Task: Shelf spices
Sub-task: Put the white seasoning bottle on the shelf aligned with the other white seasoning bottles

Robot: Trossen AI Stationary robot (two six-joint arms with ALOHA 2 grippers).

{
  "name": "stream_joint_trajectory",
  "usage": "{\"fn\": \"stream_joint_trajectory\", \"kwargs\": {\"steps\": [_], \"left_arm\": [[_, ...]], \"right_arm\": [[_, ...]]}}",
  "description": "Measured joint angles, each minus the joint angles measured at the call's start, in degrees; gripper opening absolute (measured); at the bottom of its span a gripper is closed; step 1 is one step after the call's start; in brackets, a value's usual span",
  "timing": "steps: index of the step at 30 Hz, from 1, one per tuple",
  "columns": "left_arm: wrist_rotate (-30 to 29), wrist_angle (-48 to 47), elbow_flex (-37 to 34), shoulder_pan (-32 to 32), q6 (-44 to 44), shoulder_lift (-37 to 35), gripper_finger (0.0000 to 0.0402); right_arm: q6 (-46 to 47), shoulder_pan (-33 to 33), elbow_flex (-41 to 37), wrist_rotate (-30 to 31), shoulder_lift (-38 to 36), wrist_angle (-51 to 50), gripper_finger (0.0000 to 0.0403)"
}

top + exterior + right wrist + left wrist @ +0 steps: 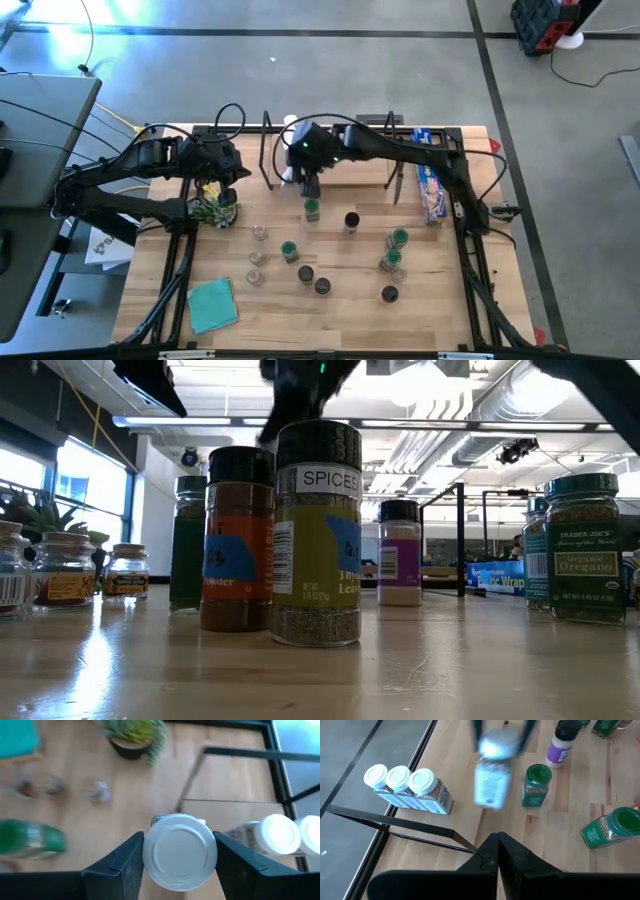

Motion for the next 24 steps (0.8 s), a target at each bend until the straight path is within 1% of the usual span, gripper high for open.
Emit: {"fn": "stream_joint_trajectory", "kwargs": {"steps": [4,9,13,19,24], "left_arm": [[0.00,0.19,0.00,0.00,0.00,0.00,0.0000],[0.02,1.67,0.00,0.00,0.02,0.00,0.0000],[0.02,2.40,0.00,0.00,0.07,0.00,0.0000],[0.06,2.32,0.00,0.00,0.07,0.00,0.0000],[0.19,2.21,0.00,-0.02,-0.03,0.00,0.0000]], "right_arm": [[-2.10,-2.08,0.00,-0.09,3.08,1.72,0.0193],[-4.12,-2.53,-0.02,0.25,5.53,1.60,0.0193],[-4.58,-2.60,-0.02,0.54,5.92,1.88,0.0193],[-5.88,-2.64,-0.02,2.75,6.14,1.94,0.0193],[-5.88,-2.92,-0.02,2.84,6.14,1.63,0.0194]]}}
